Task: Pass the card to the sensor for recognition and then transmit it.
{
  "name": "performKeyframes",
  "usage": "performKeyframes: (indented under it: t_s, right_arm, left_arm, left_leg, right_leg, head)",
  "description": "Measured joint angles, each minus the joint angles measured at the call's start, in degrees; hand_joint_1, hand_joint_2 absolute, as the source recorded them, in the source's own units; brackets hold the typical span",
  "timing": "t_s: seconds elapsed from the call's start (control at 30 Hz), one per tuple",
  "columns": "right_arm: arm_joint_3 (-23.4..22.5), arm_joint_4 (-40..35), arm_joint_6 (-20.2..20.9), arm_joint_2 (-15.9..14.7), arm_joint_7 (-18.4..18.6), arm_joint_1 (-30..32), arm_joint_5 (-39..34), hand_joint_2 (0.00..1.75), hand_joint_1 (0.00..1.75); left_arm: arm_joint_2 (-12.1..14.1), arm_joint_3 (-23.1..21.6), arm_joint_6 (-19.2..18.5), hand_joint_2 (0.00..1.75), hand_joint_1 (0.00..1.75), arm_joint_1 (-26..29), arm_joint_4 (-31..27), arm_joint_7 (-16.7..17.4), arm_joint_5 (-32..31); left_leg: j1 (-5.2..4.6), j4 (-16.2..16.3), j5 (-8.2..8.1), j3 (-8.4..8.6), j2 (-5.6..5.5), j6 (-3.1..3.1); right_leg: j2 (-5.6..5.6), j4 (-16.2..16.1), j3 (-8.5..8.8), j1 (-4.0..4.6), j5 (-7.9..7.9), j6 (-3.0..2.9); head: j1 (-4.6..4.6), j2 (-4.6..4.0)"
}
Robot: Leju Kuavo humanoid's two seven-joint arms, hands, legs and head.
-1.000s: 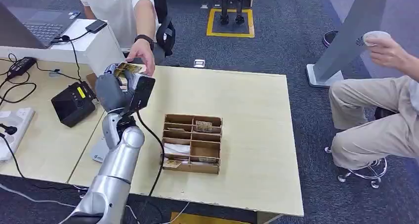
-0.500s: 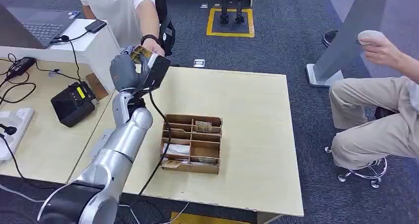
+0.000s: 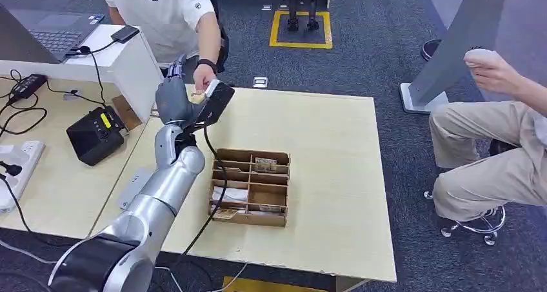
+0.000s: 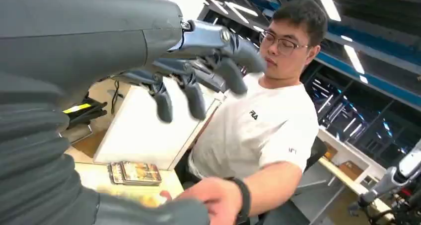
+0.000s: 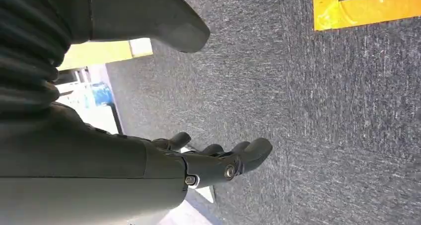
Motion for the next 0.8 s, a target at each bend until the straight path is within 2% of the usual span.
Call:
performKeyframes:
  t_s: [0.37, 0.5, 0.63, 0.8]
  right_arm:
    - [0.0, 0.1, 0.0, 0.0, 0.1, 0.0, 0.0, 1.75, 0.00]
    - [0.0, 0.1, 0.1, 0.0, 0.2, 0.0, 0.0, 1.75, 0.00]
    - [-0.1, -0.1, 0.6, 0.1, 0.2, 0.1, 0.0, 1.75, 0.00]
    - [-1.2, -2.3, 2.2, 1.2, 0.0, 0.5, 0.0, 1.75, 0.00]
  left_arm:
    - [0.4, -0.5, -0.3, 1.75, 0.00, 0.2, 0.8, 0.1, 0.9]
    - [0.8, -1.0, -0.2, 1.75, 0.00, 1.7, 0.6, -1.7, 5.4]
    - [1.6, -1.4, -1.0, 1.75, 0.00, 6.6, -4.6, -5.3, 12.1]
    - [3.5, -3.4, -7.4, 1.75, 0.00, 17.5, -18.8, -11.6, 23.8]
  left_leg:
    - [0.00, 0.0, 0.00, -0.01, 0.00, 0.00]
    - [0.00, 0.0, 0.00, -0.01, 0.00, 0.00]
    - [0.00, 0.0, -0.01, -0.02, 0.03, 0.00]
    - [0.01, 0.0, -0.06, -0.06, 0.10, 0.00]
  right_leg:
    - [0.00, 0.0, 0.00, 0.00, 0.00, 0.00]
    - [0.00, 0.0, 0.00, 0.00, 0.00, 0.00]
    - [0.03, 0.0, -0.02, 0.00, -0.02, 0.00]
    - [0.07, 0.0, -0.09, 0.00, -0.06, -0.03]
  head:
    - [0.00, 0.00]
    - [0.00, 0.00]
    - [0.00, 0.00]
    - [0.02, 0.00]
